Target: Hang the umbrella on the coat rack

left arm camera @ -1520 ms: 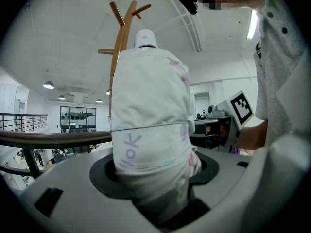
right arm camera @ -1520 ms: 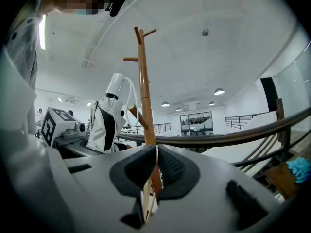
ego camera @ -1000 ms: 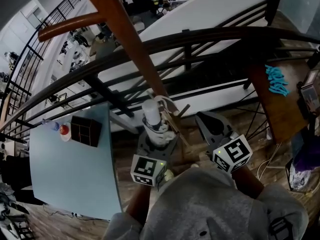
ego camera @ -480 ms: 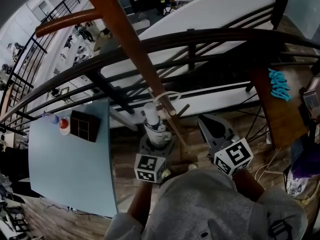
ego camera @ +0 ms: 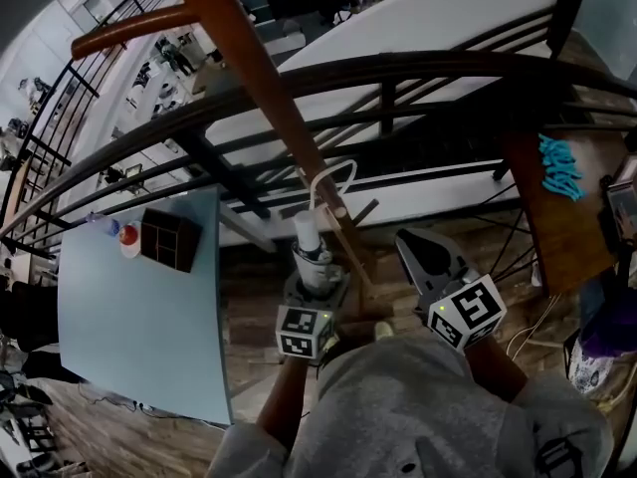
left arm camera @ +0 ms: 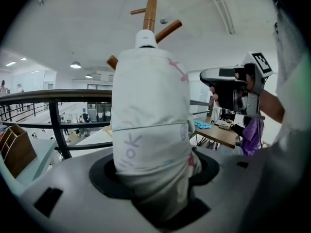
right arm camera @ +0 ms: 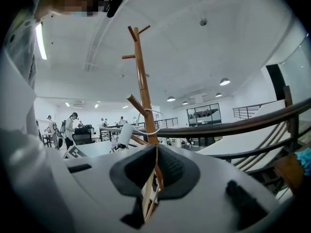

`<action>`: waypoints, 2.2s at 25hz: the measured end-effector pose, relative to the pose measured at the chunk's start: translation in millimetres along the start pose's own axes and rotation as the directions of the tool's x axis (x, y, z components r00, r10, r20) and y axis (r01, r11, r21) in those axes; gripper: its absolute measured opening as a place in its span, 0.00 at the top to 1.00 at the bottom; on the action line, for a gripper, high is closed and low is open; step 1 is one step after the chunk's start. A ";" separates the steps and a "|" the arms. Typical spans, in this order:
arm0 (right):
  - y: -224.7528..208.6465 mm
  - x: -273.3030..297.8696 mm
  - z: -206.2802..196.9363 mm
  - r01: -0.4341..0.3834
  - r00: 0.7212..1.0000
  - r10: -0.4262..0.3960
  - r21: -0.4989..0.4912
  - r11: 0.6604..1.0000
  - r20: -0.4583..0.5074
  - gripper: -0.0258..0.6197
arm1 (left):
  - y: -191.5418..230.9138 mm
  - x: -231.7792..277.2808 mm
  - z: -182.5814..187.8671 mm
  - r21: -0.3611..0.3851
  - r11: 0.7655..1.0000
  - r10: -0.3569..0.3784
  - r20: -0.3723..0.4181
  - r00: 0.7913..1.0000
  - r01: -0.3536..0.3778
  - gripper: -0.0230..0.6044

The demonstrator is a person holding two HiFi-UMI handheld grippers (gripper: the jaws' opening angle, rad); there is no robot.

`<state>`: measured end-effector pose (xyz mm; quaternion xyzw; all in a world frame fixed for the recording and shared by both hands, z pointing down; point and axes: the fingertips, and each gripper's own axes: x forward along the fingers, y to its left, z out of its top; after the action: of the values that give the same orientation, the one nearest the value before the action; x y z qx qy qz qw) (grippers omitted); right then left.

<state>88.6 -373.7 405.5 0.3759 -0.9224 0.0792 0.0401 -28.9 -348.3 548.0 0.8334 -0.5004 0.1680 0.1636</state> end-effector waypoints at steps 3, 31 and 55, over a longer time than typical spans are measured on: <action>3.9 -1.2 -1.8 -0.002 1.000 0.002 0.003 1.000 -0.004 0.91 | 2.5 0.3 -7.0 0.001 1.000 0.013 0.000 1.000 -0.013 0.50; 16.7 -14.0 -20.2 -0.030 0.999 0.031 0.011 0.999 -0.044 0.91 | -2.5 36.3 -67.2 0.033 0.991 0.127 0.021 0.992 -0.127 0.49; 14.6 -29.7 -19.5 -0.053 0.998 0.053 0.028 0.998 -0.022 0.91 | -15.7 -3.9 -31.2 -0.019 0.986 0.164 0.117 0.979 -0.163 0.44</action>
<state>99.9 -339.5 419.1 0.3510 -0.9304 0.0969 0.0432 -20.3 -324.5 572.4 0.7973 -0.5767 0.1286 0.1231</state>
